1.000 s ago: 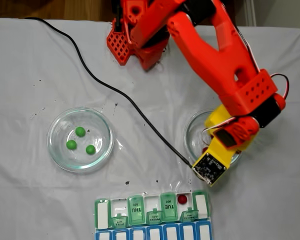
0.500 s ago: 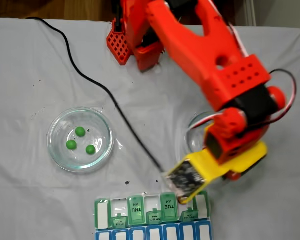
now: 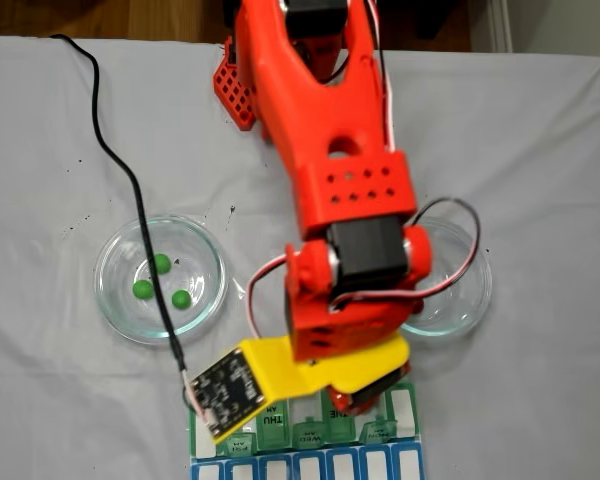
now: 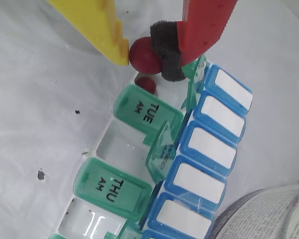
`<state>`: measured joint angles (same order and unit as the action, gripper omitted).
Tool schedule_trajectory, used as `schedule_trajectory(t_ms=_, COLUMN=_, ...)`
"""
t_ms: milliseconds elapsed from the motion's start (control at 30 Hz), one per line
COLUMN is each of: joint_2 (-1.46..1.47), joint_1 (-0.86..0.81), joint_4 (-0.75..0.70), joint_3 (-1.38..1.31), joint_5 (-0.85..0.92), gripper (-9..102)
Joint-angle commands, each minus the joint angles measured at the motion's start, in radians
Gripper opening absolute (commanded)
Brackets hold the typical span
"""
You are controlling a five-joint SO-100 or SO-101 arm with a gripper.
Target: Sort medicines into box.
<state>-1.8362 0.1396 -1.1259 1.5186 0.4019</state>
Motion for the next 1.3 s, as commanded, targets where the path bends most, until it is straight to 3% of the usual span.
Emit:
schedule_trajectory(t_ms=0, joint_2=0.023, joint_1=-0.04, joint_4=0.035, joint_3=-0.014, joint_5=0.046, gripper=0)
schedule_trajectory(t_ms=667, joint_2=0.232, joint_1=-0.071, joint_4=0.199, joint_3=-0.141, joint_5=0.018, gripper=0)
schedule_trajectory(t_ms=800, joint_2=0.253, joint_1=-0.072, joint_4=0.192, joint_3=-0.152, joint_5=0.025, gripper=20)
schedule_trajectory(t_ms=867, joint_2=0.253, joint_1=-0.071, joint_4=0.183, joint_3=-0.156, joint_5=0.031, gripper=22)
schedule_trajectory(t_ms=1067, joint_2=0.138, joint_1=-0.066, joint_4=0.144, joint_3=-0.135, joint_5=0.026, gripper=19)
schedule_trajectory(t_ms=1267, joint_2=-0.06, joint_1=-0.006, joint_4=0.046, joint_3=-0.161, joint_5=-0.026, gripper=0)
